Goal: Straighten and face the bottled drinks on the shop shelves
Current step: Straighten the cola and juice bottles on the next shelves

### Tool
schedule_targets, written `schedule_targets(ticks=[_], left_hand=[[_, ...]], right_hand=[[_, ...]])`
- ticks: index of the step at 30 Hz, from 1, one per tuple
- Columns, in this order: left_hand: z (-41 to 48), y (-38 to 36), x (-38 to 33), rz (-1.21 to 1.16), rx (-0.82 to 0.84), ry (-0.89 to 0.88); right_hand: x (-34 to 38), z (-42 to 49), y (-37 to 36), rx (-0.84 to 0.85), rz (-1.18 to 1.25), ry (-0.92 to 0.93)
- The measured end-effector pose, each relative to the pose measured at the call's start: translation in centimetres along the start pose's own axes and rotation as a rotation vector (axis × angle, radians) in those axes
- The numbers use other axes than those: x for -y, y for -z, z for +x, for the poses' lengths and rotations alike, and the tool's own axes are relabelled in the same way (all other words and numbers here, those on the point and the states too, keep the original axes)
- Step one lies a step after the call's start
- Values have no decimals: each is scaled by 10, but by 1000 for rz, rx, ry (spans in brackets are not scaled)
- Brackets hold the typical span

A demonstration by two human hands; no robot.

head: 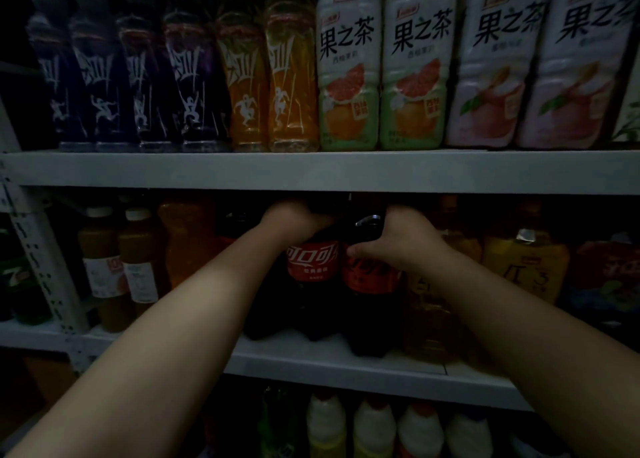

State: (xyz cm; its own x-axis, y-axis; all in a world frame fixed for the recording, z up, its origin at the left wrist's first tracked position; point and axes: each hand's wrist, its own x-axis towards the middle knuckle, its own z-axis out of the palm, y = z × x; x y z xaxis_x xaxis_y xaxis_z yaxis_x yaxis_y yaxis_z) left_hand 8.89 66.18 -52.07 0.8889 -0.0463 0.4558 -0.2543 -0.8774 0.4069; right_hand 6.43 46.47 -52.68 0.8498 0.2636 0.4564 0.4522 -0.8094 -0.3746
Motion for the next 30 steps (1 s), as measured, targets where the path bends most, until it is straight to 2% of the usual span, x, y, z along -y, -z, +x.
schedule_targets(ticks=[2,4,8,11,14,19,24,30], left_hand=[[2,5,0,80,62,-31],[2,8,-1,60,38,-31],[4,14,-3,262,-4,-34],[3,18,-4,206,19,122],[4,20,-2,186,57,176],[8,21,4,-24,42,-44],[12,19,10,-24,12,-56],[10,22,8,-247,46,-65]], right_hand=[[1,0,0,-26,0,16],[1,1,-1,-42,-5,28],[1,1,-2,-43,9,24],[1,0,0,-43,12,17],[-1,0,0,-27,26,23],[-4,1,-1,6,34,30],[-6,2,-2,9,59,20],[-9,5,-6,9,69,39]])
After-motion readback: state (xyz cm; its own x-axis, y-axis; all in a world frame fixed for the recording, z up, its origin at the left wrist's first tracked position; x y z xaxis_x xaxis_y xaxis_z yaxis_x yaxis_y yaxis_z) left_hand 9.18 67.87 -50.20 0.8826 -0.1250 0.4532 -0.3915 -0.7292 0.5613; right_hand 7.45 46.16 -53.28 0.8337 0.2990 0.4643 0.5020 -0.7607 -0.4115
